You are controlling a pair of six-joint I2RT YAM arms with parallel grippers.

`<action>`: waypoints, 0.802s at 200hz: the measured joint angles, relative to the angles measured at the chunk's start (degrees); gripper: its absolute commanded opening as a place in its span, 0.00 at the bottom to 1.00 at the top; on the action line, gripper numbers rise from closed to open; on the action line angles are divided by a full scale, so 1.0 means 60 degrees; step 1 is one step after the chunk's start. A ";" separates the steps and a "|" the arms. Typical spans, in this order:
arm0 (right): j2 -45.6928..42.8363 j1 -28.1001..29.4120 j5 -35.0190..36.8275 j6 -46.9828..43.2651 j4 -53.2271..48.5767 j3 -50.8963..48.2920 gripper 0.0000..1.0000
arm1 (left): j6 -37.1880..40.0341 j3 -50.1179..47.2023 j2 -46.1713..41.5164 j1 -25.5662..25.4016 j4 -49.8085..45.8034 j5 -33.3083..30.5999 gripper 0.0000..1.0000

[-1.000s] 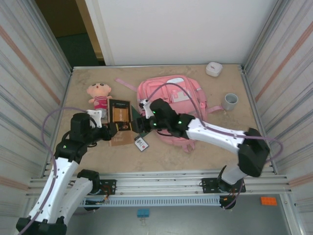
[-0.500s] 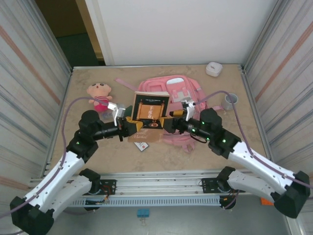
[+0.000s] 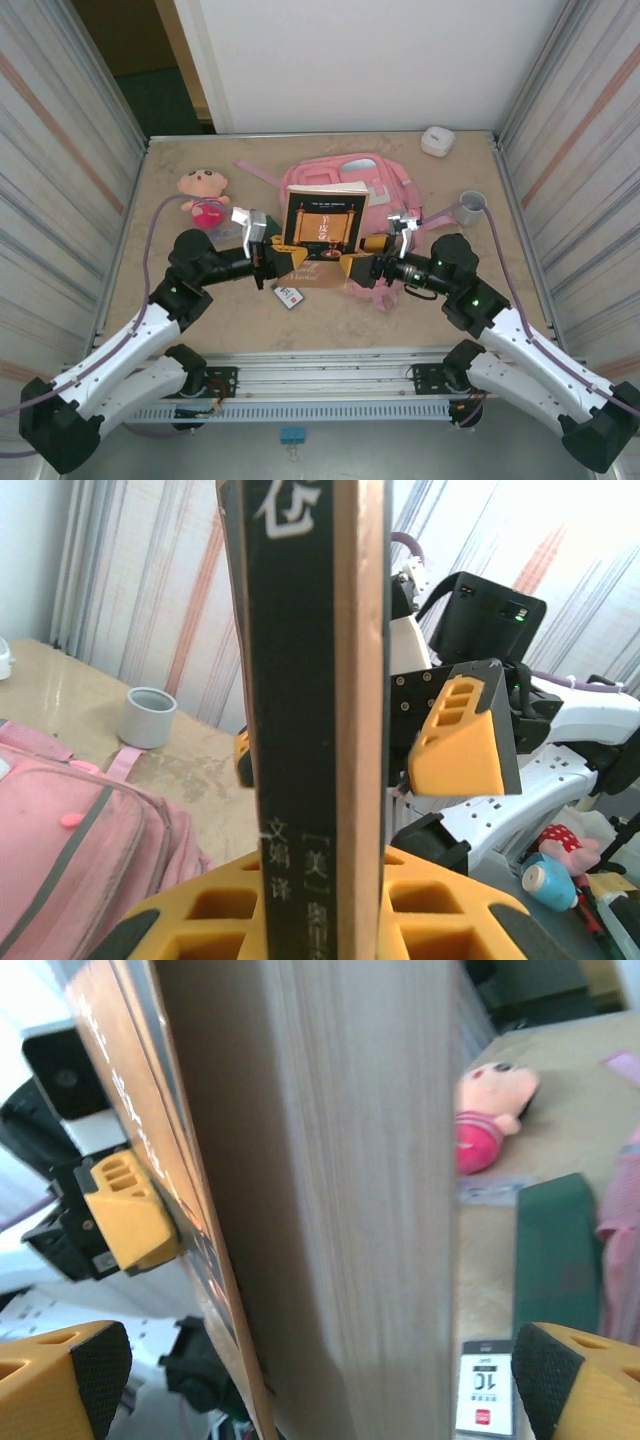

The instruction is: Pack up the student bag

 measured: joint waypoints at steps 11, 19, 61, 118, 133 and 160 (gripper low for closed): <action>0.0197 0.0000 -0.0397 0.0069 0.0131 0.0000 0.99 | -0.0036 0.0069 0.0135 -0.0127 0.0044 0.0004 0.00; 0.0321 0.0000 -0.0659 0.0102 0.0219 0.0000 0.99 | -0.0055 0.0117 0.0226 -0.0200 0.0106 0.0004 0.00; 0.0288 -0.0047 -0.1650 -0.0058 0.0568 0.0000 0.72 | -0.0157 0.0204 0.0382 -0.0310 0.0390 -0.0138 0.00; -0.0120 -0.0109 -0.1537 -0.0295 0.0856 -0.0025 0.26 | -0.0124 0.0204 0.0382 -0.0317 0.0539 -0.0499 0.10; -0.0040 -0.0109 -0.1253 -0.0423 0.0849 -0.0025 0.09 | -0.0040 0.0226 0.0386 -0.0317 0.0455 -0.0532 0.27; -0.0178 -0.0098 -0.0758 -0.1275 0.0426 -0.0025 0.00 | 0.0911 0.0565 0.0146 -0.0317 -0.0925 -0.1202 0.66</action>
